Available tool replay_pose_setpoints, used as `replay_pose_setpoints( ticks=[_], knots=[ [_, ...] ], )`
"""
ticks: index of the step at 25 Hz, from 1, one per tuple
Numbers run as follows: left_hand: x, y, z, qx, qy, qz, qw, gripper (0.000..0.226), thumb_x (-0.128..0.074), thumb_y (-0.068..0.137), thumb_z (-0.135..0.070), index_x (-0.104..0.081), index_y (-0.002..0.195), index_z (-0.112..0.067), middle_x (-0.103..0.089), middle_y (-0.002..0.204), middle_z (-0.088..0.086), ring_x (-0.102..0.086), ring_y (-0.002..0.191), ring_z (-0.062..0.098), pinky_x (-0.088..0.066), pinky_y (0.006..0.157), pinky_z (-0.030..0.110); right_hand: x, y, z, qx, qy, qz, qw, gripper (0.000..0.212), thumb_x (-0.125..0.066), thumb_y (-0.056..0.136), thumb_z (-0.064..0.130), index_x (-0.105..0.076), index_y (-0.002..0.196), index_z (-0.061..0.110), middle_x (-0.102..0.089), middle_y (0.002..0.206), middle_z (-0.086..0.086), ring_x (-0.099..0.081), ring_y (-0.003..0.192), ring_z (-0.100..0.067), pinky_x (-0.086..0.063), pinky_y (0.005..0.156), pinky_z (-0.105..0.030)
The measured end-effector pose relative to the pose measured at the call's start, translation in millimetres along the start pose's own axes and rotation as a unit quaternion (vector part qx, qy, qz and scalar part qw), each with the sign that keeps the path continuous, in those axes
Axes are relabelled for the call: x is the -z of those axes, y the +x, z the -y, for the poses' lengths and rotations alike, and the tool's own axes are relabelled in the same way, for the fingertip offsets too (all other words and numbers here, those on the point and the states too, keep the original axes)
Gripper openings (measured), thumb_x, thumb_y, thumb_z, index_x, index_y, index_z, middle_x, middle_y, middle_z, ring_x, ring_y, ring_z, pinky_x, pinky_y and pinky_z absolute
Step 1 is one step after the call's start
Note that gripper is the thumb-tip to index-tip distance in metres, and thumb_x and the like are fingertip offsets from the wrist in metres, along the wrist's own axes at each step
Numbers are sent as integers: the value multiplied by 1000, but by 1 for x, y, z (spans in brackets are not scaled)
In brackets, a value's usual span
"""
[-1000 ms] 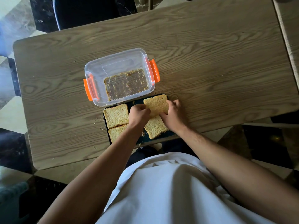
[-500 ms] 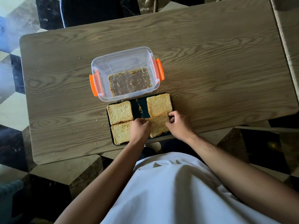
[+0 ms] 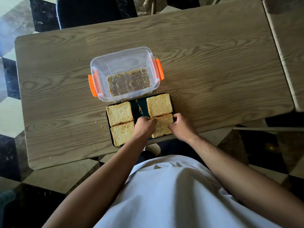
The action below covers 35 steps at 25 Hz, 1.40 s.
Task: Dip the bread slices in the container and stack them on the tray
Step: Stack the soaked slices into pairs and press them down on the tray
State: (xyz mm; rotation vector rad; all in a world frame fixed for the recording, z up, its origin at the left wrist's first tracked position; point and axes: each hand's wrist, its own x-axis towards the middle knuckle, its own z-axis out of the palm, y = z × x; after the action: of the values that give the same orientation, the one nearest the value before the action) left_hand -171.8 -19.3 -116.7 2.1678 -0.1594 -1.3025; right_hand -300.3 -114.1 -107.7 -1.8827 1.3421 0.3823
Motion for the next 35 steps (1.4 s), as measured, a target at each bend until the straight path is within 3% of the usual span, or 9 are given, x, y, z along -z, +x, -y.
replay_pose_setpoints(
  ticks=[6, 10, 17, 20, 22, 25, 28, 31, 35],
  knots=[
    [4, -5, 4, -6, 33, -28, 999, 16, -56, 82, -18, -60, 69, -9, -53, 60, 7, -43, 53, 23, -34, 53, 30, -1, -13, 8, 98, -40, -12, 994, 55, -64, 88, 24, -44, 139, 14, -48, 133, -16, -54, 112, -30, -41, 79, -27],
    [-4, -14, 4, -16, 49, -4, 999, 19, -54, 84, -16, -71, 84, -8, -62, 63, 5, -50, 52, 20, -37, 51, 25, -1, -15, 9, 99, -45, 3, 994, 56, -62, 89, 16, -42, 141, 7, -44, 130, -18, -52, 113, -32, -37, 86, -27],
    [-9, -9, 1, -25, 68, 3, 997, 24, -54, 85, -19, -72, 86, -3, -59, 64, 6, -50, 57, 23, -39, 55, 30, 0, -15, 12, 90, -58, 9, 994, 59, -62, 90, 13, -38, 142, 2, -37, 135, -22, -48, 118, -33, -36, 97, -30],
    [-2, -8, 5, -62, 100, -27, 993, 37, -55, 89, -19, -65, 122, -7, -66, 103, 11, -64, 87, 29, -53, 75, 35, 3, -16, 11, 109, -45, -2, 993, 56, -62, 88, 10, -41, 140, 0, -39, 131, -20, -50, 113, -31, -35, 91, -23],
    [4, -9, 11, -139, 177, -31, 974, 49, -55, 91, -15, -54, 139, -8, -57, 126, 12, -61, 107, 31, -51, 90, 35, 4, -17, 9, 123, -40, -2, 992, 55, -62, 87, 7, -43, 139, -1, -41, 128, -19, -50, 110, -30, -32, 87, -18],
    [6, -12, 18, -247, 287, 8, 925, 48, -53, 90, -10, -57, 137, -10, -54, 120, 13, -58, 107, 32, -48, 88, 34, 2, -17, 5, 130, -41, -3, 991, 53, -62, 85, 3, -46, 135, -3, -41, 124, -19, -50, 108, -29, -30, 86, -15],
    [7, -12, 21, -255, 322, 24, 912, 51, -50, 88, -9, -54, 139, -12, -53, 115, 14, -51, 111, 33, -48, 93, 42, 0, -15, 4, 132, -39, -9, 990, 53, -62, 83, 1, -48, 134, -4, -42, 120, -20, -49, 106, -30, -32, 87, -18],
    [5, -14, 19, -242, 302, 26, 922, 51, -52, 89, -9, -53, 139, -12, -52, 115, 15, -52, 110, 34, -48, 91, 41, -2, -13, 4, 137, -39, -12, 990, 55, -62, 84, 1, -46, 136, -4, -42, 121, -20, -49, 108, -31, -33, 91, -22],
    [1, -16, 15, -141, 174, 2, 975, 46, -54, 89, -15, -56, 135, -12, -61, 116, 9, -62, 101, 28, -51, 81, 33, -2, -14, 3, 132, -32, -21, 991, 56, -63, 84, 3, -45, 137, -4, -43, 123, -20, -50, 108, -30, -30, 87, -15]
  ],
)
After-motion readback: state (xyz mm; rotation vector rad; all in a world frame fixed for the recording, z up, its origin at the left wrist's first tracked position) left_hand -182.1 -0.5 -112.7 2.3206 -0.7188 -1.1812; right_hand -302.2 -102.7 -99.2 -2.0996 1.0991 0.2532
